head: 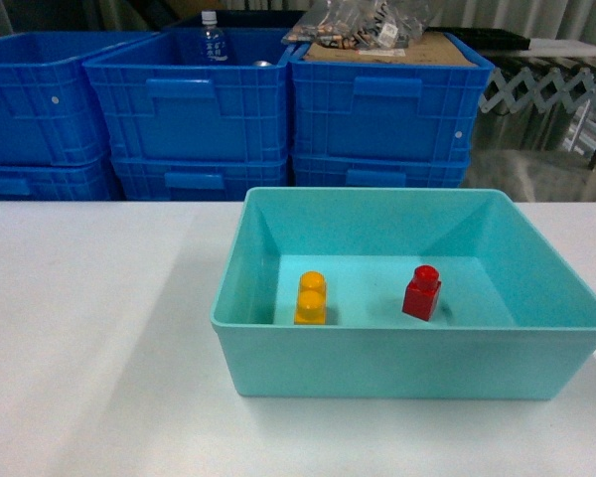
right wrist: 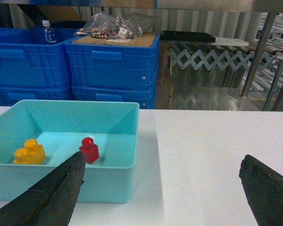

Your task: Pick red block from blue box to shelf

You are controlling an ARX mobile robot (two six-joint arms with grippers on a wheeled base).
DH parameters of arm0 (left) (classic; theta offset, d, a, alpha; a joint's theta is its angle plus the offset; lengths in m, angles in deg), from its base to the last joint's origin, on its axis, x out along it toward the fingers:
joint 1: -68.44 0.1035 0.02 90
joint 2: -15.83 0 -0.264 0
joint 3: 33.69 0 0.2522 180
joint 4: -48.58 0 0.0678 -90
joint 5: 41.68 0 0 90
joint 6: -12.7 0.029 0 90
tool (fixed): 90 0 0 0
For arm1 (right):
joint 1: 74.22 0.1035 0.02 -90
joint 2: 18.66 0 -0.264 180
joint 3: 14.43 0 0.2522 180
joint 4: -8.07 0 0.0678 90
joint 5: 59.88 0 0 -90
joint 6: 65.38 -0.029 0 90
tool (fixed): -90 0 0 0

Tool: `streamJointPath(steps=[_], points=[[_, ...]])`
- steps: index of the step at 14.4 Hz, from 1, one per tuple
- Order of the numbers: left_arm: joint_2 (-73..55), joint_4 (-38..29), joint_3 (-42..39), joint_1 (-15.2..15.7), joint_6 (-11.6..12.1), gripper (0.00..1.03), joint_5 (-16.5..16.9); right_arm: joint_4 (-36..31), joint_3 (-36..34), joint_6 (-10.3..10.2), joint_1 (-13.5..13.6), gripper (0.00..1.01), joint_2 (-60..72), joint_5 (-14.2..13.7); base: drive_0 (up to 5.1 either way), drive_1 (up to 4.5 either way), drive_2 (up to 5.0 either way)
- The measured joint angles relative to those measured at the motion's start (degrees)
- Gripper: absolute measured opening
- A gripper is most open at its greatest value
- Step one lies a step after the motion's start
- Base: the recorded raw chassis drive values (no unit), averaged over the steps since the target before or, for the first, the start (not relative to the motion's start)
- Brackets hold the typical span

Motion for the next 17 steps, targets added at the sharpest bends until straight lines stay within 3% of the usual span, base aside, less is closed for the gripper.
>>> streamJointPath(steps=[17], points=[[0.0, -0.02, 0.0, 0.0, 0.0, 0.98, 0.0, 0.0, 0.0, 0.0, 0.0, 0.98, -0.02, -0.02, 0.0, 0.0, 0.0]])
